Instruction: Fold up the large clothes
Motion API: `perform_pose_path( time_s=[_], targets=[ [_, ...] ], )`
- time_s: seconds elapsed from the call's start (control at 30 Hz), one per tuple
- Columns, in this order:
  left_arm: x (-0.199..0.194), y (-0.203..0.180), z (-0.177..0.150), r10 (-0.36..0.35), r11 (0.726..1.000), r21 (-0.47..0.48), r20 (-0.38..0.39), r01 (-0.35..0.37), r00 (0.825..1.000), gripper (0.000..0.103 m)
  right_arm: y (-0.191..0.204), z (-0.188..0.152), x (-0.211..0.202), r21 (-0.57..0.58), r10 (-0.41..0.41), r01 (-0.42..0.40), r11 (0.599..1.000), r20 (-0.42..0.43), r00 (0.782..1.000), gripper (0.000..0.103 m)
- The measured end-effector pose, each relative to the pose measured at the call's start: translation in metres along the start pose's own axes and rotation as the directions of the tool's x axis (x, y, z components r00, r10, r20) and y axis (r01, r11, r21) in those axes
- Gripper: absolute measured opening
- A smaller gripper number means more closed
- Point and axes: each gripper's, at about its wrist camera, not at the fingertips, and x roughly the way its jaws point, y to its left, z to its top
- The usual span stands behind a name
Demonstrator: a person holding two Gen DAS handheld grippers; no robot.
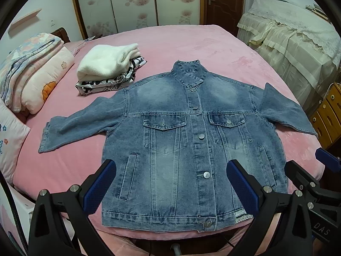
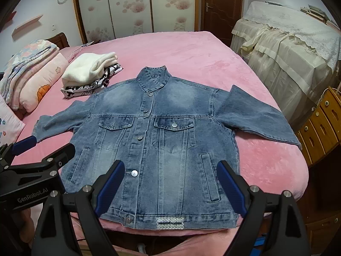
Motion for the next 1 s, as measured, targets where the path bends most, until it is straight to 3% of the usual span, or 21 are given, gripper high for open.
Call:
perform_pose_path(
  time_s=[1.0],
  targets=[
    [-0.003, -0.016, -0.002, -0.008, 1.0, 0.017, -0.009, 0.008, 1.0, 0.103, -0.017, -0.009, -0.003, 0.026, 0.001, -0.001, 1.0, -0.004, 1.0, 0.088]
  ],
)
